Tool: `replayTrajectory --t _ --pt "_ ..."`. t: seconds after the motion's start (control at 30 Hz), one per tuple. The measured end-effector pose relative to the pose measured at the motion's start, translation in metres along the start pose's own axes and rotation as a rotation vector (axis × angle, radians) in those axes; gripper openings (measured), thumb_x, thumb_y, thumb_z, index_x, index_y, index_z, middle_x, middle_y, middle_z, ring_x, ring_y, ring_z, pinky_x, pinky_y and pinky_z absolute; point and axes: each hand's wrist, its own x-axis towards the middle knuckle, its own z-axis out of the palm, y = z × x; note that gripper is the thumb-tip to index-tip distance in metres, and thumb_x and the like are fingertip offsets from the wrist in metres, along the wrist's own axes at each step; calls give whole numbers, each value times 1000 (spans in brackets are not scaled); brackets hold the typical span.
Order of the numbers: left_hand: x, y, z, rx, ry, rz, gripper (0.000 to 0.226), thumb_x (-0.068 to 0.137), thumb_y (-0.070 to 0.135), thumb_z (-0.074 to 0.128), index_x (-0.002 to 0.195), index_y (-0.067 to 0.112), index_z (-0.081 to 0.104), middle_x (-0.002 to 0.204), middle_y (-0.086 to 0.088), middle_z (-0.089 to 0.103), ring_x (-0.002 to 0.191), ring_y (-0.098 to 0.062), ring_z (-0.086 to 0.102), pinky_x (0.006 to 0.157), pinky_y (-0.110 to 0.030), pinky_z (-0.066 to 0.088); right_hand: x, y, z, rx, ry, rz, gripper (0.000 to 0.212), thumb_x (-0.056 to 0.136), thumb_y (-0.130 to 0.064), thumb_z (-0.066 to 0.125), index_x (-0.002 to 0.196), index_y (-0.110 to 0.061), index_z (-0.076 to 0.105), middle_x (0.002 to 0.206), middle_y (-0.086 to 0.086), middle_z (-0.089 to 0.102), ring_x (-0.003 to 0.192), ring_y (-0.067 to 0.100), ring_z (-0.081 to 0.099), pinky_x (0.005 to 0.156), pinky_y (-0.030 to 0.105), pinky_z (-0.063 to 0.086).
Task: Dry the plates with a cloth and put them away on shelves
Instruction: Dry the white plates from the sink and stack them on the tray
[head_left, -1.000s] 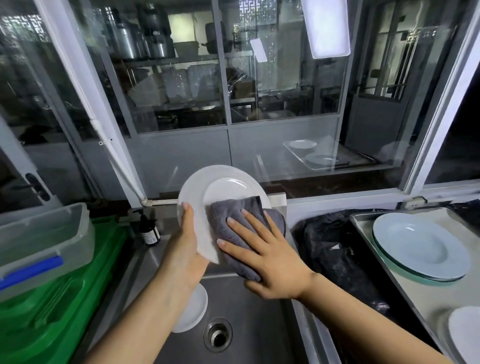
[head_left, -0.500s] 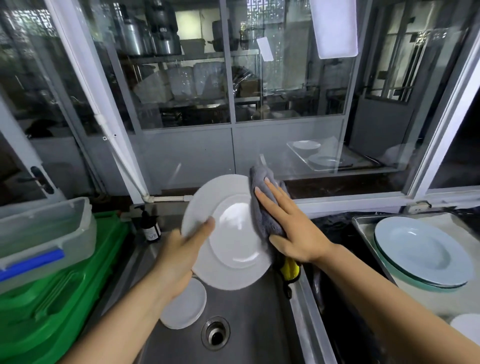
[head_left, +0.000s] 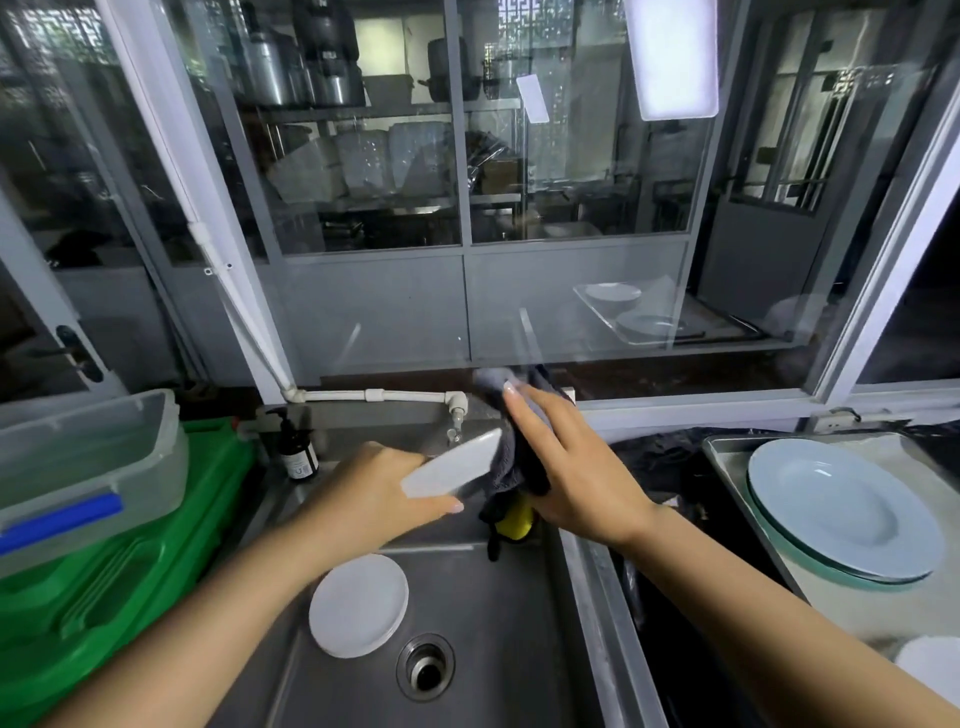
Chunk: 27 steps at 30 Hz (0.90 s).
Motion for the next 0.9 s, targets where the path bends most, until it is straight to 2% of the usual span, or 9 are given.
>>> replayTrajectory --t 0.03,0.13,0.2,0.3,0.4,0.5,0.67,0.83,0.9 --pt "1 -5 0 34 -13 49 20 72 45 80 69 44 60 45 15 52 46 -6 42 50 -23 32 -3 -2 4 -8 6 34 97 69 -5 71 150 -15 19 137 18 45 122 38 48 96 46 47" --pt "6 -31 6 73 -27 157 41 66 67 65 74 27 66 53 8 59 54 -13 53 55 -29 44 -11 -9 11 -145 33 61 65 71 -17 64 132 -20 41 101 8 59 87 31 56 62 38 51" --pt "12 -46 11 -15 -28 167 44 62 71 62 90 39 72 77 17 72 75 -6 66 83 -33 53 -14 -16 15 -216 60 60 48 75 -22 58 121 -21 47 90 5 59 78 28 55 57 32 45" --pt "13 -50 13 -94 65 200 65 58 85 59 112 51 65 113 28 60 111 6 54 113 -22 24 -18 -23 17 -262 105 92 42 76 -23 52 117 -21 49 85 5 59 75 29 56 56 30 41" --pt "7 -46 19 -441 59 -226 94 67 86 47 146 36 38 141 22 39 135 -3 37 105 -17 21 -24 -23 12 -296 121 125 42 77 -18 50 119 -19 49 85 6 59 76 31 56 55 33 45" --pt "7 -52 35 -1172 -112 -702 96 74 83 33 137 13 50 135 -7 59 122 -25 57 107 -38 33 -30 -23 9 -336 101 110 44 76 -16 56 119 -18 50 87 5 57 78 30 54 59 34 46" --pt "2 -45 47 -1533 -328 -696 53 86 44 50 126 10 57 122 -24 64 114 -41 61 102 -58 43 -39 -36 9 -301 5 139 48 74 -20 56 122 -19 50 91 3 61 81 25 52 62 32 44" --pt "-4 -50 51 -1664 -362 -689 44 81 7 43 124 3 53 108 -20 70 85 -34 72 65 -45 61 -61 -47 9 -192 -213 168 59 75 -28 61 131 -19 45 110 1 62 95 22 59 71 29 53" --pt "-6 -55 52 -1619 -372 -682 37 86 1 38 120 1 54 102 -19 72 82 -34 72 63 -45 61 -65 -51 4 -103 -234 246 69 69 -25 70 131 -17 43 121 1 59 105 20 58 79 23 49"
